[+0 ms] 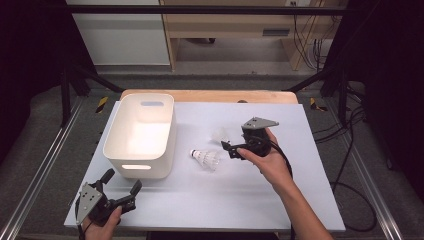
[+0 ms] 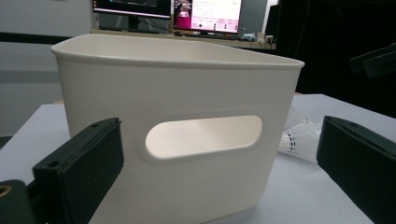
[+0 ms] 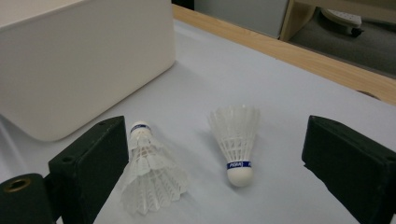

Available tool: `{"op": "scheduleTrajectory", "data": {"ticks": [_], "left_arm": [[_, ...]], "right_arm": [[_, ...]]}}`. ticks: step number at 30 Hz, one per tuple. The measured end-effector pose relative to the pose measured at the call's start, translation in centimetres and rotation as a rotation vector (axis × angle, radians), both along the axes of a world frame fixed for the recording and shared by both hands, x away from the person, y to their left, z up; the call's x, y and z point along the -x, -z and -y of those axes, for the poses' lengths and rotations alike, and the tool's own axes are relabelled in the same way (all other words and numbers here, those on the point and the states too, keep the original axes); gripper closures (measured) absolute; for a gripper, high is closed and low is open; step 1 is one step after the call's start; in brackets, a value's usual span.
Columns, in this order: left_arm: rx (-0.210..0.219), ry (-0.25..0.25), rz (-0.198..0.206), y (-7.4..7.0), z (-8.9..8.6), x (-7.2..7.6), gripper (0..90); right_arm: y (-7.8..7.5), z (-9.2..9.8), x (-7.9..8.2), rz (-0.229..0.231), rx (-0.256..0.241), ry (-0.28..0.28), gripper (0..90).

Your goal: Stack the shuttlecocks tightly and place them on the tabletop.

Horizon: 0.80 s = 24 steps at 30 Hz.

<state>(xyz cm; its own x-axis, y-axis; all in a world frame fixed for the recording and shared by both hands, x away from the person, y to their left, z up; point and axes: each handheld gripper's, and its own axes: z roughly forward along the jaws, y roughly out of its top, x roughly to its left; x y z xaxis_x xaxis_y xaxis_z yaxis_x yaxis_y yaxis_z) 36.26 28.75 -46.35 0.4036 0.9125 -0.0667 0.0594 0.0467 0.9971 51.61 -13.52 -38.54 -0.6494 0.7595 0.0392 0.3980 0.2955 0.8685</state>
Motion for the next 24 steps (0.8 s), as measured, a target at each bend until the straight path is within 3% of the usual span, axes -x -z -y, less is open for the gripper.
{"op": "scheduleTrajectory", "data": {"ticks": [7,24], "left_arm": [[-0.014,0.009,0.003,0.0,0.2,0.1,0.7],[-0.027,0.015,0.008,-0.1,0.4,0.1,0.7]], "right_arm": [[-0.7,0.0,-1.5,-0.005,-0.039,0.045,8.1],[-1.4,0.2,-3.3,-0.005,-0.026,0.093,7.0]]}}
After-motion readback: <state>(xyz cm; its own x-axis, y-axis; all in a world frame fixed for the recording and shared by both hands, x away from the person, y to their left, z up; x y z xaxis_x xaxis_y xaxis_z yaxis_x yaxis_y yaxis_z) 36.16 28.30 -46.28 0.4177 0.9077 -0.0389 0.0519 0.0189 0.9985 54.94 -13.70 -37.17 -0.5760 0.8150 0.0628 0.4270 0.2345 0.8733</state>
